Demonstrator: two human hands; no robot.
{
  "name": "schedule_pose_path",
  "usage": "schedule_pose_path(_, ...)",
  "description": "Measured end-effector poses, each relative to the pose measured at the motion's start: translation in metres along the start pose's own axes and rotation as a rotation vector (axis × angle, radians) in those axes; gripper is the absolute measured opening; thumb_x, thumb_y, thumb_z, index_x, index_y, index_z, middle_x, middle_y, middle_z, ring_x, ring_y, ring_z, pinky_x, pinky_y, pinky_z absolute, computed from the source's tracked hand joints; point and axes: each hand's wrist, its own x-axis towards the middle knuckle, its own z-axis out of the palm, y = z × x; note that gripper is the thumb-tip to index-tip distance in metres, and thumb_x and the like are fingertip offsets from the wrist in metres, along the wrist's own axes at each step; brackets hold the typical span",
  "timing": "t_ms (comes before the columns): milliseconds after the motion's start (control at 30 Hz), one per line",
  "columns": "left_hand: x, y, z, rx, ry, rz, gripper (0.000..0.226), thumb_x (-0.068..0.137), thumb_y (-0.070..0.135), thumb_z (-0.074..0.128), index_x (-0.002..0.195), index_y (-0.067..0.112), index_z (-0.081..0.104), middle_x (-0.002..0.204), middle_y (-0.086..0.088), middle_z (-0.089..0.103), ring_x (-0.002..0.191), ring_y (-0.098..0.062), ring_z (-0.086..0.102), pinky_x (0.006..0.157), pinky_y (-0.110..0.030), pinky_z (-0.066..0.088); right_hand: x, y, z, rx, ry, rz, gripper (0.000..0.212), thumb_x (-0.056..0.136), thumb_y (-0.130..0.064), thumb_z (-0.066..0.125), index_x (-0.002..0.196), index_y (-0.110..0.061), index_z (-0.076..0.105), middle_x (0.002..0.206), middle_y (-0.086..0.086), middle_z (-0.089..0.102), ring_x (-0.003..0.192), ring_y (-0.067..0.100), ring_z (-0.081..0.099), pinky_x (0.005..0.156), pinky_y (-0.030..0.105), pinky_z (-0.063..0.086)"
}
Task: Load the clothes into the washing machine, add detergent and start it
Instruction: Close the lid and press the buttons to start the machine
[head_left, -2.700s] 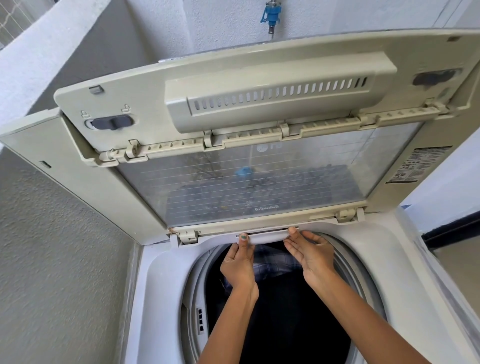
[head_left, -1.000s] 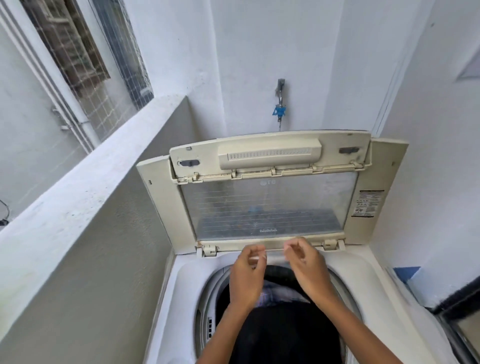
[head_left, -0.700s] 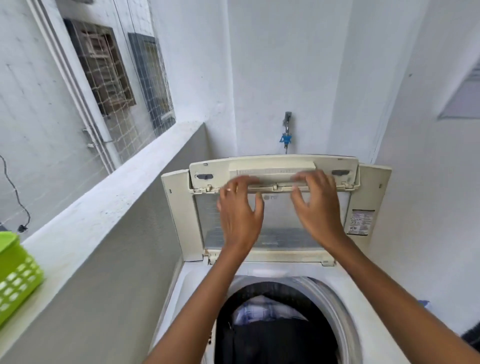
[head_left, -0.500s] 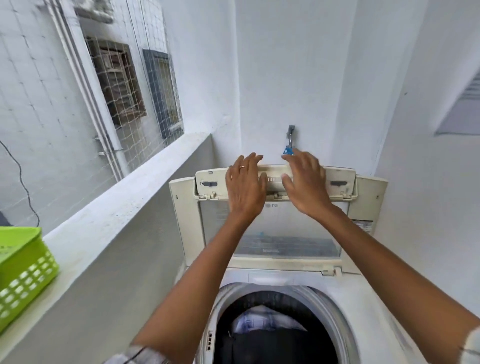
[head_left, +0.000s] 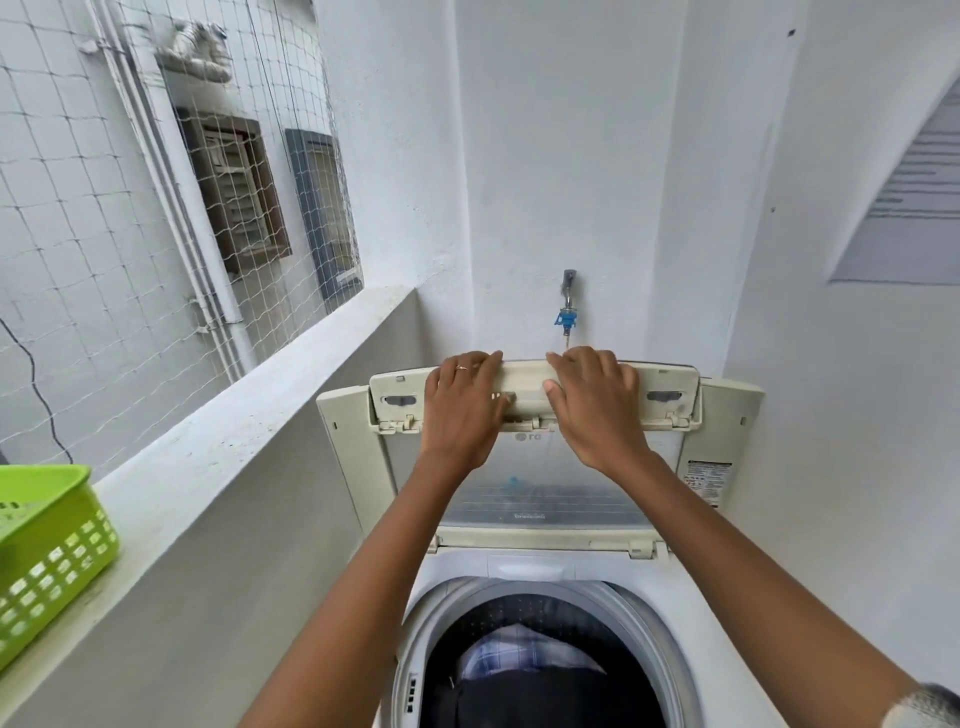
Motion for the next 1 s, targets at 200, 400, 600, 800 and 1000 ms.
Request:
schedule_pose_path(200,-0.047,0.001,-0.020,-0.003,0.082,0.049,0.051,0.082,0.041,0.066,0.128,0.022,0.055,0.124,-0.002,0.057,0.115,-0.026,0.046,0.095,-0.031,0.023,-0.022,-0.006,-0.019,0.037,-0.076,0.031,0.040,0.096,-0.046,0.033,0.108,-0.023,0.063,0.103,-0.001,0.060,0.100,0.024,0.052,0.083,0.035,0.020)
schedule_pose_path(400,-0.091,-0.005,-0.034,-0.035,-0.010,0.101,0.054,0.078,0.060,0.053,0.119,0.024,0.057,0.108,0.003,0.063,0.102,-0.021,0.050,0.090,-0.029,0.025,-0.058,-0.010,-0.059,0.126,-0.398,0.009,0.038,0.096,-0.052,0.031,0.105,-0.025,0.056,0.098,-0.006,0.061,0.095,0.018,0.054,0.087,0.037,0.028)
schedule_pose_path(600,-0.136,-0.006,-0.056,-0.148,-0.293,0.125,0.061,0.063,0.071,0.064,0.109,0.031,0.064,0.094,0.008,0.069,0.089,-0.019,0.063,0.072,-0.028,0.034,-0.107,-0.015,-0.088,0.283,-0.718,0.029,0.034,0.088,-0.059,0.047,0.104,-0.030,0.058,0.101,-0.011,0.064,0.093,0.015,0.058,0.088,0.036,0.040)
schedule_pose_path(800,-0.197,0.011,-0.044,-0.175,-0.625,0.065,0.048,0.056,0.054,0.081,0.087,0.025,0.060,0.081,0.011,0.058,0.077,-0.013,0.055,0.064,-0.026,0.029,-0.184,-0.027,-0.080,0.371,-0.852,0.044,0.032,0.077,-0.055,0.066,0.085,-0.026,0.055,0.077,-0.016,0.053,0.074,0.004,0.048,0.073,0.023,0.030)
schedule_pose_path(1000,-0.266,0.019,-0.016,-0.113,-0.817,0.060,0.047,0.064,0.063,0.071,0.087,0.024,0.060,0.089,0.007,0.066,0.084,-0.014,0.056,0.070,-0.024,0.030,-0.260,-0.041,-0.053,0.295,-0.995,0.061,0.023,0.089,-0.048,0.052,0.088,-0.025,0.050,0.095,-0.009,0.055,0.088,0.014,0.048,0.089,0.031,0.033)
